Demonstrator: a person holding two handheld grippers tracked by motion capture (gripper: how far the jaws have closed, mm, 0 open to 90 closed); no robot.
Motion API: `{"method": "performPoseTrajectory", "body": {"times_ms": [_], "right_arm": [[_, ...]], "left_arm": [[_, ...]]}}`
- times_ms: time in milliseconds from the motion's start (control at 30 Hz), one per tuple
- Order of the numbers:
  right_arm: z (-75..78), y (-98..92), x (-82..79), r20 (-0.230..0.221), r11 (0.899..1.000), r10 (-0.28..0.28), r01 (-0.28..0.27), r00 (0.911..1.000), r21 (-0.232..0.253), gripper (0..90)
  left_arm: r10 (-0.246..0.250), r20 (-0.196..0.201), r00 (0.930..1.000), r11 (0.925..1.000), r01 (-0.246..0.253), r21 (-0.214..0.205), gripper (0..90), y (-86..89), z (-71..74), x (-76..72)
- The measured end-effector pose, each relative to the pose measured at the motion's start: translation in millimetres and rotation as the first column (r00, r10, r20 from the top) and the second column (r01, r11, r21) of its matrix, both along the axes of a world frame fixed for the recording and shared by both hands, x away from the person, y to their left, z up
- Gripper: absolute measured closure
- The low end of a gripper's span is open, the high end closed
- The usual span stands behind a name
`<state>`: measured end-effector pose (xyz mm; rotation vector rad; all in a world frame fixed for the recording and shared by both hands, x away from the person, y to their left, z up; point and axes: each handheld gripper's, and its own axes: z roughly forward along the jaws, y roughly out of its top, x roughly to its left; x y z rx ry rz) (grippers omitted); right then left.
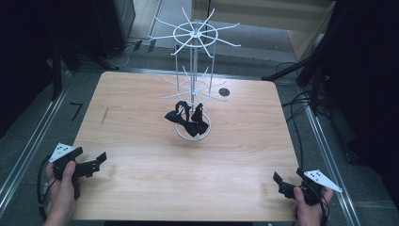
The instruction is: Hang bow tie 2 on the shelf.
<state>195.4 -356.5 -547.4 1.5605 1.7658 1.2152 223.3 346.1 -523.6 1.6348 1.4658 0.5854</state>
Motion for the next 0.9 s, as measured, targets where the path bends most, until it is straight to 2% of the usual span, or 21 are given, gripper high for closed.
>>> {"method": "performPoseTrajectory", "body": {"times_ms": [133,233,500,767,900], "right_arm": [[-3.3,-10.5,-4.5,-0.006,1.0,-0.008,0.008,1.0,0.001,0.0],[-4.5,-18.2,-7.4,-0.009,0.999,-0.023,0.024,0.9997,0.023,0.0],[-5.1,-33.9,-18.0,-0.003,0.997,-0.059,0.059,0.9982,0.046,0.0],[-6.3,-42.4,-17.8,-0.011,0.991,-0.08,0.081,0.9967,0.109,0.0],[-6.3,-40.8,-16.9,-0.013,0.992,-0.077,0.078,0.997,0.099,0.0]], "left_arm": [[0.0,0.0,1.0,1.0,0.0,0.001,0.0,-0.1,0.0,0.0],[0.001,-0.001,1.0,1.0,-0.001,0.0,0.0,-0.5,0.0,-0.3],[0.001,-0.003,1.0,1.0,-0.001,0.0,0.0,-0.8,0.0,-0.2],[0.002,-0.009,1.0,1.0,-0.002,-0.002,0.0,-0.6,-0.1,0.9],[0.0,-0.013,0.9999,1.0,0.0,0.0,0.0,-0.4,-0.2,1.5]]}}
